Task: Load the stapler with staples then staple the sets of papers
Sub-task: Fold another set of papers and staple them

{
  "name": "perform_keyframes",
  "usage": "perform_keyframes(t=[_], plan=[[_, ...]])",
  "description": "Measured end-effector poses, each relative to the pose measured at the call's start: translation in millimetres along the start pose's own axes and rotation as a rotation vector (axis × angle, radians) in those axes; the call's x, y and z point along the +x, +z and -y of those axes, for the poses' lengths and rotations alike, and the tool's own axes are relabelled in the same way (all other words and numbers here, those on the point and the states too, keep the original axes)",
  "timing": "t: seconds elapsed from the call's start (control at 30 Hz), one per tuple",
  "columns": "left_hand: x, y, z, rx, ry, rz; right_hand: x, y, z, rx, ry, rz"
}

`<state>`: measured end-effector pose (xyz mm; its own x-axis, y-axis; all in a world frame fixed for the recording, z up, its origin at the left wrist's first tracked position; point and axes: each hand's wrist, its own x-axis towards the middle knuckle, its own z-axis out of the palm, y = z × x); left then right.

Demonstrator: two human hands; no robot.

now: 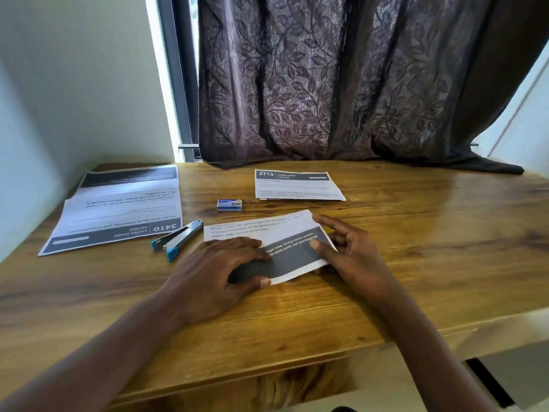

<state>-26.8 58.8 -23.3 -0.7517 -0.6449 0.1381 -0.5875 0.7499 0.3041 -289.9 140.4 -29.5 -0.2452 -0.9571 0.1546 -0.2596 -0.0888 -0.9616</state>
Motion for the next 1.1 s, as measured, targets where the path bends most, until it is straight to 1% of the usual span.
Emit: perform_keyframes(t=[0.07, 0.13, 0.33, 0.67, 1.0, 1.03, 1.1], plan=[[0, 0, 1, -0.012, 0.004, -0.010, -8, -1, 1, 0.030, 0.011, -0.006], [1, 2, 2, -0.014, 0.010, -0.015, -12, 2, 5, 0.071, 0.016, -0.050], [1, 5, 4, -0.032, -0.003, -0.020, -16, 8, 7, 0.084, 0.016, -0.089], [-1, 2, 1, -0.079, -0.039, -0.037, -17, 9, 5, 0.007, 0.041, -0.107], [0, 1, 1, -0.091, -0.036, -0.034, -18, 15, 4, -0.152, 0.031, -0.207], [0, 1, 0, -0.090, -0.037, -0.032, -19, 15, 3, -0.199, 0.017, -0.217], [-1, 1, 0, -0.090, -0.041, -0.031, -22, 12, 3, -0.380, -0.018, -0.241]])
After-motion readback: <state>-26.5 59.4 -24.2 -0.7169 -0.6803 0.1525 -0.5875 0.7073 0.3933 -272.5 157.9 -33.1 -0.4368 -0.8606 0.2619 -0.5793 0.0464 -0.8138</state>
